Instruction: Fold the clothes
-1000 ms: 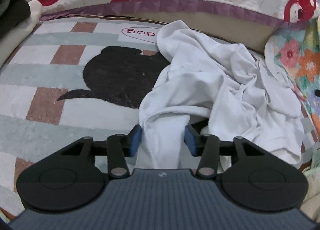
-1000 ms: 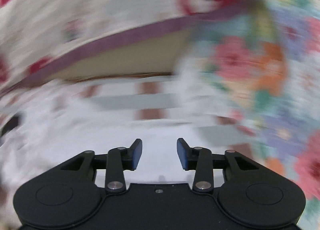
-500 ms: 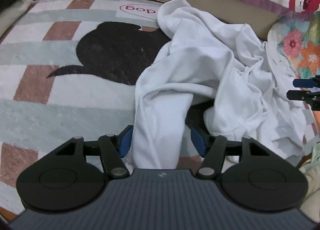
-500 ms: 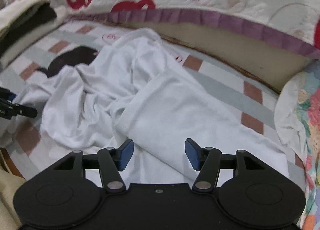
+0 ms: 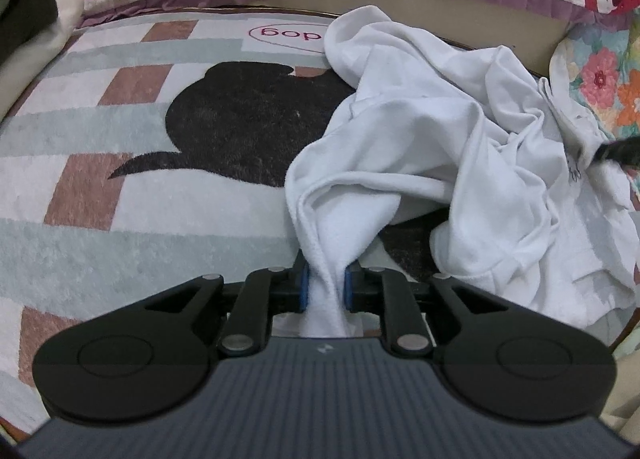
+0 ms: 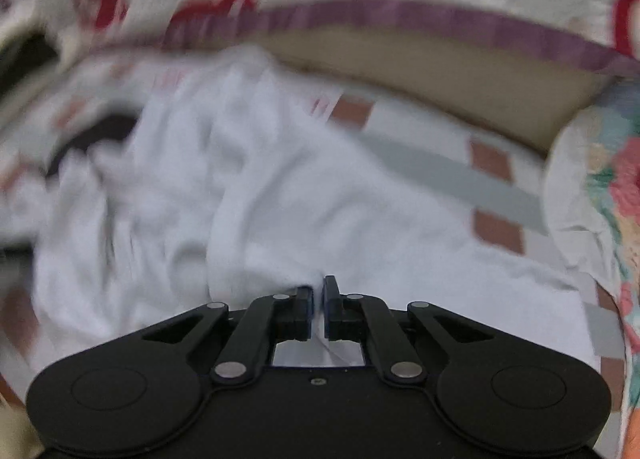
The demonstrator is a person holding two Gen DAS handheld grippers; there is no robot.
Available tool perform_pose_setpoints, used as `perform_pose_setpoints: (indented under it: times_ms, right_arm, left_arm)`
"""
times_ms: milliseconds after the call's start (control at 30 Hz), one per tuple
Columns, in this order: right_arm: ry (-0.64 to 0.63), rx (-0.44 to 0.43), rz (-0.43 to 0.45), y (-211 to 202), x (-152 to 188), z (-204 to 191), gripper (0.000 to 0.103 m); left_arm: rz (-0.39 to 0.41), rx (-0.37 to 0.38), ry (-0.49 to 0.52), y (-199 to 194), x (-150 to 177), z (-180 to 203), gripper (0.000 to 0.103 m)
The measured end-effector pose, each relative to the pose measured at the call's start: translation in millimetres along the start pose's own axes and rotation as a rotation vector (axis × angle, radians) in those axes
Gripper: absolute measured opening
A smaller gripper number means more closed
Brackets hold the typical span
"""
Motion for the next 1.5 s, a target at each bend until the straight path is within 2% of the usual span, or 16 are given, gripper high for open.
perform_pose_setpoints:
  times_ms: [100, 267, 400, 500, 533, 600, 700, 767, 800, 867, 933, 1033, 1133, 1200, 1333, 1500]
  right_arm:
    - [0.096, 0.08, 0.112, -35.3, -5.4, 32.6, 0.004]
    - [0.226, 0.384, 0.197, -84.0, -2.4, 111.4, 0.004]
    - [0.424, 0.609, 0.214, -111.9, 14.3, 176.6, 0.009]
    - [0.553, 0.579, 0.228, -114.8, 33.1, 192.0, 0.019]
    - [0.596, 0.569, 0.233, -115.8, 39.4, 197.1, 0.022]
    - [0.678, 0.547, 0.241, -117.3, 51.5, 206.3, 0.046]
    - [0.609, 0.504, 0.238, -102.8, 54.9, 183.3, 0.053]
    - [0.548, 0.451, 0.211, -89.4, 52.3, 168.2, 0.053]
    - [0.517, 0.424, 0.197, -82.7, 51.0, 160.6, 0.053]
    - [0.457, 0.35, 0.175, -69.9, 48.4, 143.9, 0.053]
    - [0.398, 0.245, 0.163, -61.8, 46.5, 122.2, 0.053]
    - [0.317, 0.083, 0.149, -52.8, 40.8, 90.5, 0.054]
    - [0.259, -0.107, 0.136, -47.3, 33.1, 59.2, 0.054]
    - [0.207, -0.215, 0.121, -44.8, 26.8, 32.9, 0.054]
    - [0.053, -0.364, 0.057, -40.6, 4.1, -37.2, 0.054]
    - [-0.179, -0.457, -0.055, -34.1, -7.2, -129.1, 0.054]
  left_arm:
    - [0.001, 0.001, 0.004, -0.5, 0.3, 0.7, 0.016]
    - [0.002, -0.003, 0.01, -0.8, 0.4, 1.2, 0.016]
    - [0.001, -0.001, 0.004, -1.2, -0.1, 0.2, 0.019]
    - [-0.002, 0.0, -0.002, -1.2, -0.4, -0.7, 0.027]
    - [-0.004, 0.0, -0.004, -0.8, -0.3, -1.3, 0.034]
    - [-0.007, 0.003, -0.013, -0.1, 0.2, -2.5, 0.045]
    - [-0.007, 0.012, -0.014, 1.1, 1.1, -4.0, 0.045]
    - [-0.006, 0.018, -0.008, 2.0, 1.7, -4.4, 0.03]
    - [-0.002, 0.016, 0.006, 1.2, 1.7, -3.1, 0.009]
    - [0.038, -0.015, 0.052, -5.6, 1.3, 2.0, 0.009]
    - [0.141, -0.05, 0.049, -27.0, -4.4, 1.9, 0.008]
    - [0.342, 0.035, -0.071, -84.8, -22.0, -15.1, 0.008]
    - [0.552, -0.102, -0.005, -132.8, -27.7, -19.1, 0.008]
    - [0.617, -0.196, 0.059, -137.6, -22.2, -20.9, 0.008]
    - [0.495, -0.183, -0.001, -102.8, -9.2, -43.4, 0.009]
    - [0.39, -0.117, -0.149, -83.8, -9.8, -69.9, 0.009]
Point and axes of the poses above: each gripper's, at about its wrist camera, not at the fingertips, and y roughly the way its jaws point, z to its right, x to its underside, the point moved 2 cm from there along y, roughly the way its jaws point, and after that the axes turned 9 degrees about -z, right-handed, at the moved point
